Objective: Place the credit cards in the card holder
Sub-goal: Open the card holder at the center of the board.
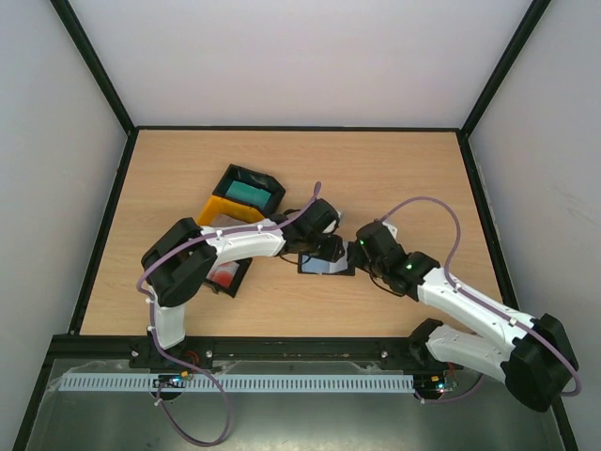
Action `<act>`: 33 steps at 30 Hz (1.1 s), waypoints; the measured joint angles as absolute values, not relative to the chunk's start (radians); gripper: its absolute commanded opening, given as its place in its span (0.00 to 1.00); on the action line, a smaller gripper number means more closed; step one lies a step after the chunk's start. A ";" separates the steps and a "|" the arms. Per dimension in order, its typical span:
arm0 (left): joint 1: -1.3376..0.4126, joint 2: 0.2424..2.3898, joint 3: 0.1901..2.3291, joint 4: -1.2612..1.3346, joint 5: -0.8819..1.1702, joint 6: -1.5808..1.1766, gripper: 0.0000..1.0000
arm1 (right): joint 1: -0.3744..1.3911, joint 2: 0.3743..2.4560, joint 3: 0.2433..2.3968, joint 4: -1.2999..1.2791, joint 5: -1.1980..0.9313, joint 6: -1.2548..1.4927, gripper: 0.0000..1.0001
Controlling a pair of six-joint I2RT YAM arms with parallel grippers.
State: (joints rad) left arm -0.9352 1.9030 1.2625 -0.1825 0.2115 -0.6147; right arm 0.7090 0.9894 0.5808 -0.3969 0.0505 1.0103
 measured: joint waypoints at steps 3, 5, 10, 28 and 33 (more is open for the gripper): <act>-0.931 1.902 1.262 -0.200 0.207 -0.609 0.35 | 0.709 1.021 0.611 -0.379 0.006 0.984 0.19; -0.928 1.902 1.262 -0.206 0.207 -0.608 0.34 | 0.709 1.038 0.619 -0.361 -0.023 0.971 0.14; -0.909 1.861 1.246 -0.230 0.185 -0.608 0.39 | 0.709 1.096 0.620 -0.311 -0.100 0.953 0.13; -0.635 1.251 0.873 -0.645 -0.034 -0.661 0.62 | 0.709 1.460 0.736 -0.190 -0.267 0.864 0.24; -0.514 1.196 0.796 -0.712 -0.050 -0.684 0.48 | 0.711 1.481 0.735 -0.165 -0.284 0.864 0.24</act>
